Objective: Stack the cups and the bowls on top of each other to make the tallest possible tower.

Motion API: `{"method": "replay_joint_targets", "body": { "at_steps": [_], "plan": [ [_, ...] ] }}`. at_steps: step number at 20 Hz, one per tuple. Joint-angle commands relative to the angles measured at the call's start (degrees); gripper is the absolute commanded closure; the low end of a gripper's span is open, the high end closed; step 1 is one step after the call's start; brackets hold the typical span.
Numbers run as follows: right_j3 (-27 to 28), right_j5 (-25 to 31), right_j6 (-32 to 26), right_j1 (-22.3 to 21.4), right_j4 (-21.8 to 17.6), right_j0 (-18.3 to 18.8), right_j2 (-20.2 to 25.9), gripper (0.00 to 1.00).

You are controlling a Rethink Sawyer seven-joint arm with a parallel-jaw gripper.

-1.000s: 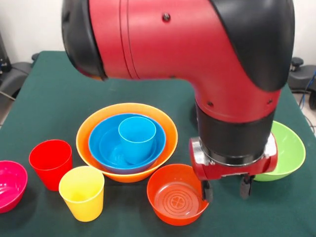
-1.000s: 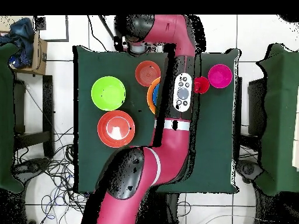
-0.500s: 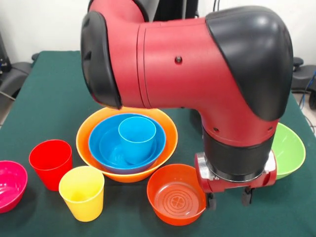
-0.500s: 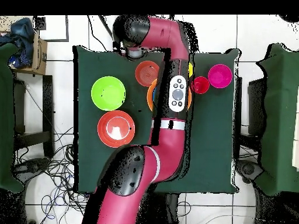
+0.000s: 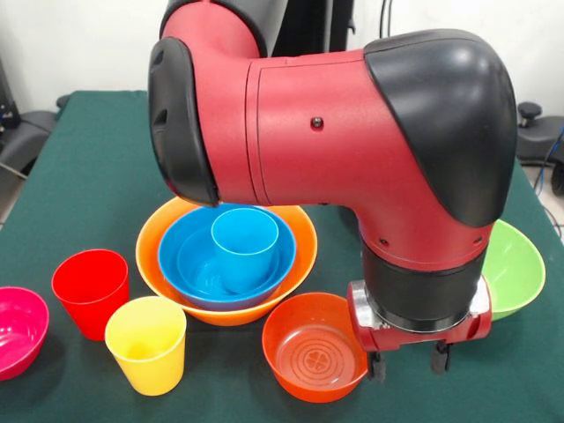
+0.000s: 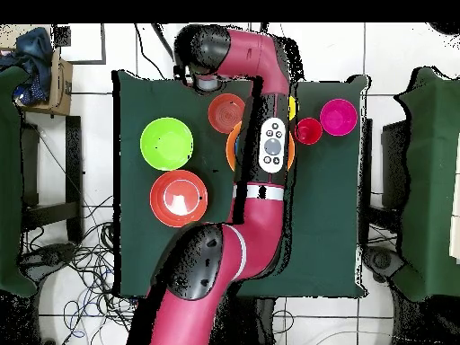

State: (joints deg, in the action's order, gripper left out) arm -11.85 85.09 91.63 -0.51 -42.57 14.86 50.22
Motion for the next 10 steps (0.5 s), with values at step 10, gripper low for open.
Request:
{"method": "replay_joint_targets", "body": {
  "at_steps": [10],
  "plan": [
    [0.1, 9.2, 6.2, -5.2, -12.4, 0.5, 16.0, 0.00]
  ]
}}
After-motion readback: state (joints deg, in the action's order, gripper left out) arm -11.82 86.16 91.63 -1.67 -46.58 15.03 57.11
